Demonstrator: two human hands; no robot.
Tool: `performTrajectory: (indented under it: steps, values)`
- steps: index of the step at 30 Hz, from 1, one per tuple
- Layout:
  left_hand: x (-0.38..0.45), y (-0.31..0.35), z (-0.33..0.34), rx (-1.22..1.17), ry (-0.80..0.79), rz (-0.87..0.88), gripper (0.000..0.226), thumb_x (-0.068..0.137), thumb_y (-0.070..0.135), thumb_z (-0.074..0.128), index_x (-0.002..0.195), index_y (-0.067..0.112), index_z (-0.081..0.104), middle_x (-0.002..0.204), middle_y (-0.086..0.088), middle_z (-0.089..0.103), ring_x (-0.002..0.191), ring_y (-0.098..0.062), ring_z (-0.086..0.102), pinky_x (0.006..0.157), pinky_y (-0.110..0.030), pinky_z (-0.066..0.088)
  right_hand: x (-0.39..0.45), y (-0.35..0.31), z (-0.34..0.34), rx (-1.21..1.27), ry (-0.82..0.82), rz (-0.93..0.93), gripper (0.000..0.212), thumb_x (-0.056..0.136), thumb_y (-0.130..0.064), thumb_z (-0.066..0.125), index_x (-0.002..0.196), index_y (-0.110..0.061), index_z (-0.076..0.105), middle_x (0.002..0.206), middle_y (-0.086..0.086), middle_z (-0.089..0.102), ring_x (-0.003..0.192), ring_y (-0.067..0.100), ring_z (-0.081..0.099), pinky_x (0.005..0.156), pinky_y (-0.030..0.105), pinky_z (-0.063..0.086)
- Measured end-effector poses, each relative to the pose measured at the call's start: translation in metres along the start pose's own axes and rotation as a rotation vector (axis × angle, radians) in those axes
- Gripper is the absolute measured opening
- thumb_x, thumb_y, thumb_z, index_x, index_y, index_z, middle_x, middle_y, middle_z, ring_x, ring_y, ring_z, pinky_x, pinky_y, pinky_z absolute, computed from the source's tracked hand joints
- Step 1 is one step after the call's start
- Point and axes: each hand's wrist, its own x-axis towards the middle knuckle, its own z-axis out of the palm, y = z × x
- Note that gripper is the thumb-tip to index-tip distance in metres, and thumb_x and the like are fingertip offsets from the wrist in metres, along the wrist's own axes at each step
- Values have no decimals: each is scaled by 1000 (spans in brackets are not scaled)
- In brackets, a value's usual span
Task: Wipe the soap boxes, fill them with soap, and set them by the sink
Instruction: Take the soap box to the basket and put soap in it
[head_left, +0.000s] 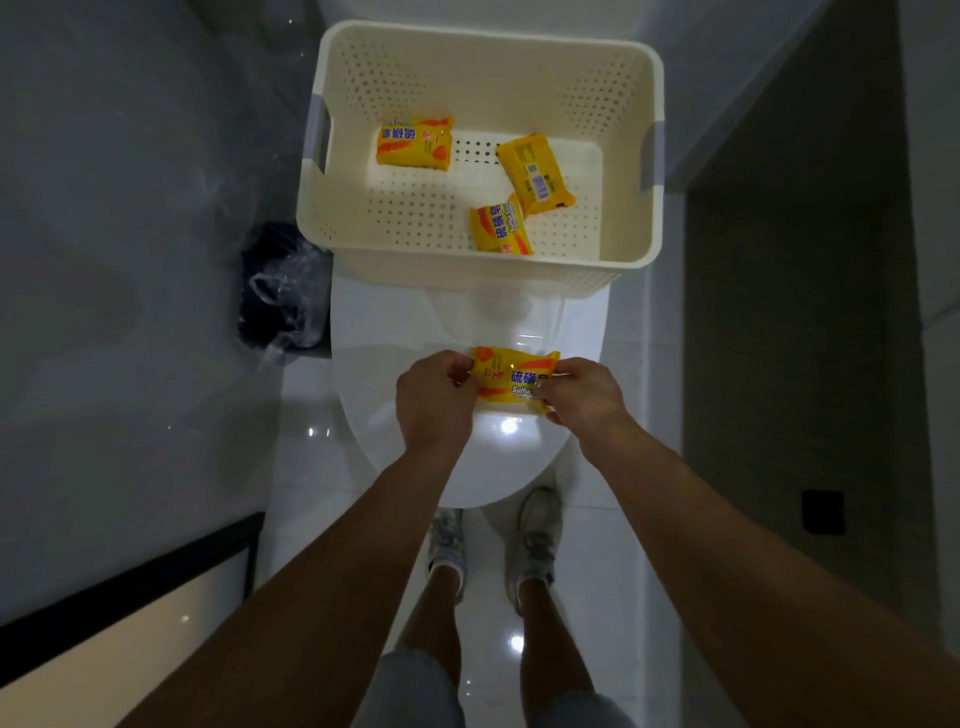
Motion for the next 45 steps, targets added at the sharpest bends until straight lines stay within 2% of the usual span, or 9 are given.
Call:
performTrajectory:
  steps: [6, 10, 25, 30, 34, 37, 41, 43, 45]
  values:
    - [10, -7, 11, 146, -30, -47, 20, 91, 20, 66, 109, 20, 74, 108, -2, 73, 100, -20, 67, 86, -34, 54, 8, 9, 9, -85, -12, 2, 28, 87, -5, 64, 115, -5, 70, 110, 20, 70, 106, 39, 66, 96, 50, 53]
    - [13, -11, 14, 194, -34, -71, 18, 92, 22, 63, 107, 21, 74, 105, -3, 73, 100, -23, 67, 83, -37, 55, 12, 10, 10, -129, -2, 4, 36, 89, -11, 64, 125, -11, 65, 117, 13, 68, 109, 32, 66, 98, 45, 53]
    - [21, -15, 18, 304, -45, 100, 19, 98, 30, 58, 108, 17, 67, 100, -5, 70, 91, -23, 66, 80, -41, 56, 9, 14, 9, -408, 31, -233, 33, 94, -7, 58, 127, -7, 63, 122, 15, 67, 110, 33, 64, 100, 43, 51]
    - [29, -13, 16, 248, -107, 78, 15, 91, 10, 60, 100, 14, 72, 95, -10, 71, 90, -27, 66, 79, -40, 56, 12, 13, 9, -489, -35, -249, 36, 96, -8, 56, 132, -9, 62, 124, 14, 66, 114, 32, 60, 96, 36, 47]
    - [38, -9, 9, 179, -86, 60, 21, 84, 6, 59, 100, 13, 72, 98, -8, 71, 94, -25, 66, 83, -33, 53, 21, 11, 2, -383, 56, -225, 33, 93, -7, 55, 123, -12, 67, 118, 10, 69, 110, 29, 63, 96, 33, 50]
    - [51, 2, 1, 132, -58, 83, 42, 82, 11, 63, 124, 16, 61, 116, -5, 65, 106, -23, 61, 86, -26, 45, 34, 5, -9, -323, 168, -234, 47, 93, -10, 58, 139, -16, 54, 131, 5, 62, 119, 25, 58, 96, 30, 45]
    - [61, 18, -6, -2, -197, 79, 69, 81, 7, 62, 146, 20, 43, 138, 0, 55, 120, -18, 55, 97, -24, 42, 43, -6, -19, -73, 55, -209, 63, 94, 0, 55, 151, -20, 38, 150, 0, 49, 132, 22, 48, 105, 34, 44]
    - [53, 19, -9, -40, -198, 114, 66, 81, 3, 60, 144, 18, 46, 136, 1, 58, 118, -15, 56, 93, -19, 40, 41, -6, -20, 52, 45, -221, 56, 95, 1, 53, 147, -19, 45, 144, -1, 56, 123, 19, 54, 98, 31, 46]
    - [43, 16, -14, -94, -136, 152, 54, 84, 1, 57, 136, 12, 54, 128, -1, 63, 113, -16, 60, 95, -22, 43, 37, 0, -21, 141, 153, -234, 38, 96, -5, 53, 132, -15, 61, 129, 1, 67, 116, 19, 61, 102, 34, 48]
